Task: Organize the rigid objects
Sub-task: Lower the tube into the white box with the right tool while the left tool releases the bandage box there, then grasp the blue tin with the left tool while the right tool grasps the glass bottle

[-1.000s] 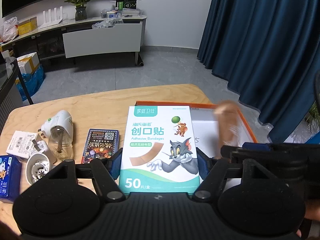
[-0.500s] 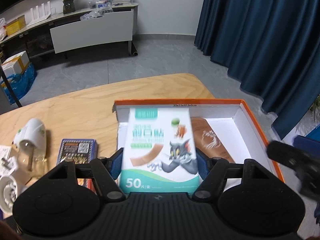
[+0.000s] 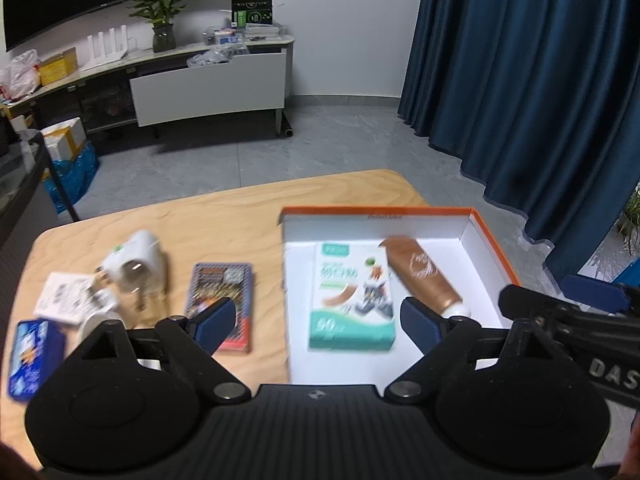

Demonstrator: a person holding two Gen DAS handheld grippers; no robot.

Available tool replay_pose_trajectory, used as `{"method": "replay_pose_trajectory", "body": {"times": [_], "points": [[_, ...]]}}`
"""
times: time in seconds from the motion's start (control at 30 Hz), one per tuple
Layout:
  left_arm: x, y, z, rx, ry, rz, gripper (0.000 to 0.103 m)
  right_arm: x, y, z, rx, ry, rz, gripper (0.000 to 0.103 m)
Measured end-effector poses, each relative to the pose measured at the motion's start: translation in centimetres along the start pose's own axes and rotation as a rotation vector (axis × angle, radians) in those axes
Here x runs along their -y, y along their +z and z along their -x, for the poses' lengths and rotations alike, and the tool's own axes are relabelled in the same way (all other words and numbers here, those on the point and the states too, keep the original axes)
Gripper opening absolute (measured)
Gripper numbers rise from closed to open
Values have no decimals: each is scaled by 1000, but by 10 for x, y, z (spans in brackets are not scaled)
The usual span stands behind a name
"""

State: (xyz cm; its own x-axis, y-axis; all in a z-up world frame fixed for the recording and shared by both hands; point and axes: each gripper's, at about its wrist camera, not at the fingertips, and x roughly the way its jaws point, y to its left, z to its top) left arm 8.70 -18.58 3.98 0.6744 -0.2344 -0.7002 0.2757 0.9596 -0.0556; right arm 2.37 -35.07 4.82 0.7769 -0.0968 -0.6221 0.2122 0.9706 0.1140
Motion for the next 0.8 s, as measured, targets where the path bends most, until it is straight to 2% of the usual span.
{"method": "replay_pose_trajectory", "body": {"times": [0.27,0.8], "points": [[-36,-26,32,9,42,54,92,-37,-24,10,-47,65,27,84],[-136,-69,79,14,165,182,92,-149,-68,7,-136,269,193,85]]}}
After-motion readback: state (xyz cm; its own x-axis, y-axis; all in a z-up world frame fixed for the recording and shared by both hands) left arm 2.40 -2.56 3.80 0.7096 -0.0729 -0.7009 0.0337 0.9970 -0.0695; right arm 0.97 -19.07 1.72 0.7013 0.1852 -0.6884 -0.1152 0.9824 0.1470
